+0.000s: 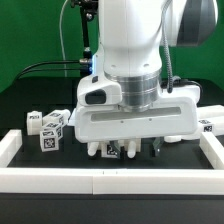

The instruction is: Assemble chair

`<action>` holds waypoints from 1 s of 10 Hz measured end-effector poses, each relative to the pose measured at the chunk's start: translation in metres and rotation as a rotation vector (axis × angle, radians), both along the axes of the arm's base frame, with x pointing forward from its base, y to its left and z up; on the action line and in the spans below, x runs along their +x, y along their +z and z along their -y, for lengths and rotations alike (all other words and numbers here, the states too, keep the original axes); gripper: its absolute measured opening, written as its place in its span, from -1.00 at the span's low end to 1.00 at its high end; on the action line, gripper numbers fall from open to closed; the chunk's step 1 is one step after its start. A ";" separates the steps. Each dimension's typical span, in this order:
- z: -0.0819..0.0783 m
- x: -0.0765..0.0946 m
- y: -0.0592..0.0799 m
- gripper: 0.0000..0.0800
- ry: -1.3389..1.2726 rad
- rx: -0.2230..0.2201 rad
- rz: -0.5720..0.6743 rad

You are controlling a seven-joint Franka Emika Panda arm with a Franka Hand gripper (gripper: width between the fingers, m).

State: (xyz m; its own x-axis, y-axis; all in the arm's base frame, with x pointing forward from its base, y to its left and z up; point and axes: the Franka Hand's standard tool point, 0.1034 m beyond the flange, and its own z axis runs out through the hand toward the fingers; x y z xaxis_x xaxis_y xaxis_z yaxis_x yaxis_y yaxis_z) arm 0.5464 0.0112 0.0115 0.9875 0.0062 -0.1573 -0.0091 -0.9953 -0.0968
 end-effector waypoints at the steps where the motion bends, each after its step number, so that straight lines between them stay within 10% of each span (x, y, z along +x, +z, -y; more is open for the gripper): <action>1: 0.001 0.005 0.007 0.49 -0.002 0.006 -0.026; 6: -0.025 0.003 0.028 0.62 -0.044 0.010 -0.429; 10: -0.032 -0.007 0.045 0.62 -0.023 0.019 -0.397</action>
Offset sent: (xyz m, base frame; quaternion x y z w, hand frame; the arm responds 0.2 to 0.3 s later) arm 0.0123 0.0020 0.0118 -0.0187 -0.2274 0.0553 0.9721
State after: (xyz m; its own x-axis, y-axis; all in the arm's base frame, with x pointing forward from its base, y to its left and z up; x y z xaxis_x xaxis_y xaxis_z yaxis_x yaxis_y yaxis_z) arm 0.5391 0.0428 0.0563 0.8500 -0.0082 -0.5268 -0.0714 -0.9925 -0.0997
